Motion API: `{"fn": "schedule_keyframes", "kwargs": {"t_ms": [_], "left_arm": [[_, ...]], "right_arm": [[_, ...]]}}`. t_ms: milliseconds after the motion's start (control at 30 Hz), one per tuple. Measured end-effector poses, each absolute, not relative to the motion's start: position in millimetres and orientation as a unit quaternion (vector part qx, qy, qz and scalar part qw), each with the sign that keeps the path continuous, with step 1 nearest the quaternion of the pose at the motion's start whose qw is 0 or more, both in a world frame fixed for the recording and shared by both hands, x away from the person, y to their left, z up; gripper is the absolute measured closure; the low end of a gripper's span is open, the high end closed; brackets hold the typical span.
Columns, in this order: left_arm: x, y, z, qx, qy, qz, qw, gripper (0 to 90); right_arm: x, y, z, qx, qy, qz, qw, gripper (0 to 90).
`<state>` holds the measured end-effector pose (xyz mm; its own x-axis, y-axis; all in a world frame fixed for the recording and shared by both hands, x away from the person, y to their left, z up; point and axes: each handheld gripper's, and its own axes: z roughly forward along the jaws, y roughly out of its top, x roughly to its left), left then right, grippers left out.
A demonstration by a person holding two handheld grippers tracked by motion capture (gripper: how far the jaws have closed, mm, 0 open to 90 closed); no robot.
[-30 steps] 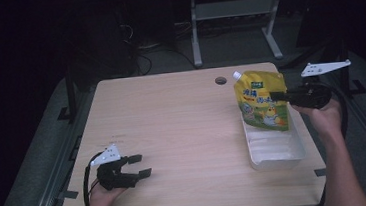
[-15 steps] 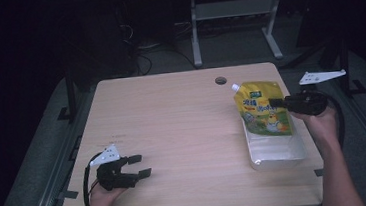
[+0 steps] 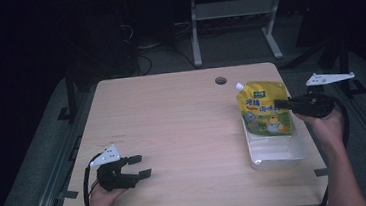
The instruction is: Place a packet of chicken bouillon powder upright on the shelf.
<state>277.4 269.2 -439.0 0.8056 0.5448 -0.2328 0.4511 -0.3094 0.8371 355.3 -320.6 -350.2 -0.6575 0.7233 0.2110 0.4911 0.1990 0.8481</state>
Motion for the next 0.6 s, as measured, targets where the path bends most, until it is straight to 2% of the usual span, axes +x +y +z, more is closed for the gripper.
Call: {"fn": "schedule_keyframes", "kwargs": {"t_ms": [233,433,600], "left_arm": [[277.8,270.5,-438.7,0.805,0.312,0.05,0.502,28.5],[277.8,271.6,-438.1,0.802,0.314,0.052,0.505,28.6],[280.1,269.3,-440.2,0.804,0.313,0.048,0.503,28.6]], "right_arm": [[355.0,-319.3,-348.9,0.396,0.758,0.504,0.118,74.6],[353.2,-322.1,-347.7,0.398,0.758,0.503,0.119,76.0],[348.3,-329.4,-349.1,0.407,0.765,0.484,0.123,84.2]]}}
